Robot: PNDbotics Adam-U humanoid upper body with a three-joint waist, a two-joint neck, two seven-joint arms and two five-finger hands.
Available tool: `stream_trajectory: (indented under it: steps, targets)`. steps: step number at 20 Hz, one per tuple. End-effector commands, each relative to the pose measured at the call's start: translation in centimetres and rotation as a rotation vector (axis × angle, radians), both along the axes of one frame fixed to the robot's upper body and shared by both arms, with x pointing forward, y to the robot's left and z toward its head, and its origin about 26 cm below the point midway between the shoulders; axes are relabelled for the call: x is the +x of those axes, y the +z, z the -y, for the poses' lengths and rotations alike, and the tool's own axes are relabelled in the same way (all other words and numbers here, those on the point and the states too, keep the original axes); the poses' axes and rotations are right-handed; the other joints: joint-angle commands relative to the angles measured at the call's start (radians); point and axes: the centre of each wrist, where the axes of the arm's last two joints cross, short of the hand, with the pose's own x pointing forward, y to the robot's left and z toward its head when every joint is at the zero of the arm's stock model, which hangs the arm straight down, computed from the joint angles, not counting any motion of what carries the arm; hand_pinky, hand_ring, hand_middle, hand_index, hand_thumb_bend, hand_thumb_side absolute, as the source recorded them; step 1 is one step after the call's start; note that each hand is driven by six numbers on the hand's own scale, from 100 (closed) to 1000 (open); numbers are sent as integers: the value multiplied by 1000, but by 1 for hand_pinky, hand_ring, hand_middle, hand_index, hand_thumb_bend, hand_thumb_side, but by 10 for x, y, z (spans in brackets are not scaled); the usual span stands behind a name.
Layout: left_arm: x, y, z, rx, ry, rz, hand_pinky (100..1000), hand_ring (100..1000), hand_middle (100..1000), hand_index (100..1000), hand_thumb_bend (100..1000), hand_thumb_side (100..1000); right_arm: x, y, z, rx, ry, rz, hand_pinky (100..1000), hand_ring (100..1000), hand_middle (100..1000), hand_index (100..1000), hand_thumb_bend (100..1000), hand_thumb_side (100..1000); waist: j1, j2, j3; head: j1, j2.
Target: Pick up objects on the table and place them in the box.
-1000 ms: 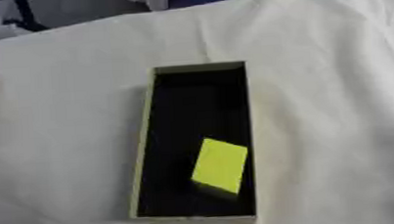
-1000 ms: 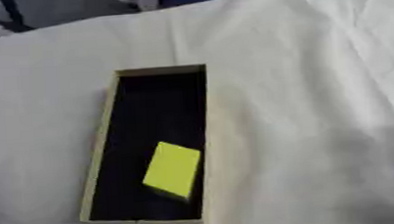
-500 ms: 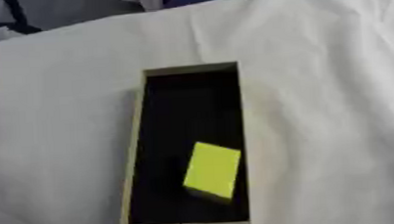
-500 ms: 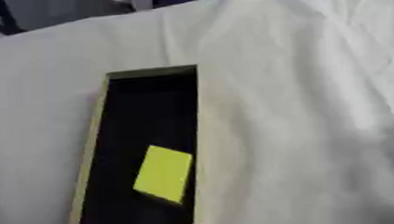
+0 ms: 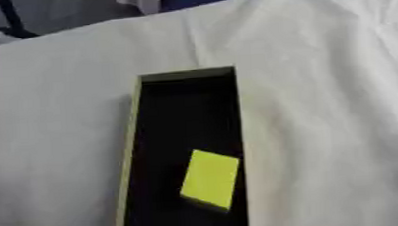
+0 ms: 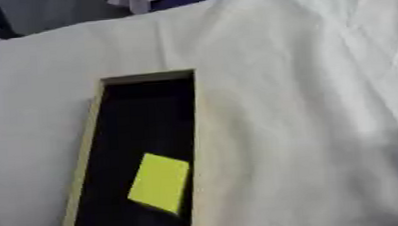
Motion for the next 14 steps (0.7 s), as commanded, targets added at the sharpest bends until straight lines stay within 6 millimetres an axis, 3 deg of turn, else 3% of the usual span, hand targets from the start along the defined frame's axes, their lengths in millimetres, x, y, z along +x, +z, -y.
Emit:
stream_trajectory:
  steps: [1,4,10,14]
  targets:
    - [-13,27,-11,41,42,77,844,928,900,946,393,100,-2,6,0,-15,1,21,817,801,551,817,100,877,-2,-17,1,-5,-11]
    - [-12,26,-10,44,43,95,836,924,884,938,369,100,-2,6,-1,-14,0,23,817,801,551,816,100,876,0,-12,0,-4,-12]
    - [-10,19,-9,28,21,70,717,806,746,838,266,100,-2,6,-1,-13,-2,24,817,801,549,815,100,876,2,-9,0,-2,-11]
    - [-8,17,-8,19,5,67,676,771,717,819,239,100,-2,6,0,-11,-5,23,816,801,548,815,100,873,0,-12,6,-2,-6]
